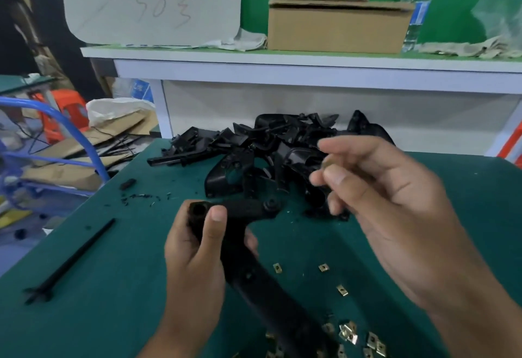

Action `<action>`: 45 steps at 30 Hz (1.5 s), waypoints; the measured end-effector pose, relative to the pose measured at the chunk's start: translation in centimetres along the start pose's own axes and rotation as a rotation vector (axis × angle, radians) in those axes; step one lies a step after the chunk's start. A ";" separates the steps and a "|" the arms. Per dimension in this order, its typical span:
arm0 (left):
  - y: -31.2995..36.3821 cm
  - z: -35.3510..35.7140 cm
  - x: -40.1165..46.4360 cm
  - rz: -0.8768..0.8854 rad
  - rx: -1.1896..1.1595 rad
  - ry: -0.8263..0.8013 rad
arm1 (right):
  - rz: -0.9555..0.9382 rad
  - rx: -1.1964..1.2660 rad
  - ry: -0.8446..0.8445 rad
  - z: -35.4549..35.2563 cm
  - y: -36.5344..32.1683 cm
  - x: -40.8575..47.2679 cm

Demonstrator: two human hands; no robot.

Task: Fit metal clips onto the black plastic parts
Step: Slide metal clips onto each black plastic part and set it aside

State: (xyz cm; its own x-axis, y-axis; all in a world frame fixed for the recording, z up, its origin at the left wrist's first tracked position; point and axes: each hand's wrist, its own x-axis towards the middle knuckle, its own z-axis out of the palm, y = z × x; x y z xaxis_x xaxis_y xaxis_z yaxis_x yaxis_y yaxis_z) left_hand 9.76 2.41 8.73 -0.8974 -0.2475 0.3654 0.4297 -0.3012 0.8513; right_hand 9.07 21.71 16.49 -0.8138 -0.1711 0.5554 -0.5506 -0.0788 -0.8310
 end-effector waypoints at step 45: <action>-1.7 1.2 -1.9 -0.194 -0.202 -0.337 | 0.423 -0.153 -0.149 -0.7 0.5 0.6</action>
State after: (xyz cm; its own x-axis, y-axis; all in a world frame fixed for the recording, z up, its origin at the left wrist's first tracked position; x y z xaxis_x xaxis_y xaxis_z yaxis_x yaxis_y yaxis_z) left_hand 10.58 4.51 7.09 -0.9318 0.1356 0.3366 0.2305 -0.4951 0.8377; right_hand 8.19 22.30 16.41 -0.9431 -0.2971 0.1491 -0.2066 0.1724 -0.9631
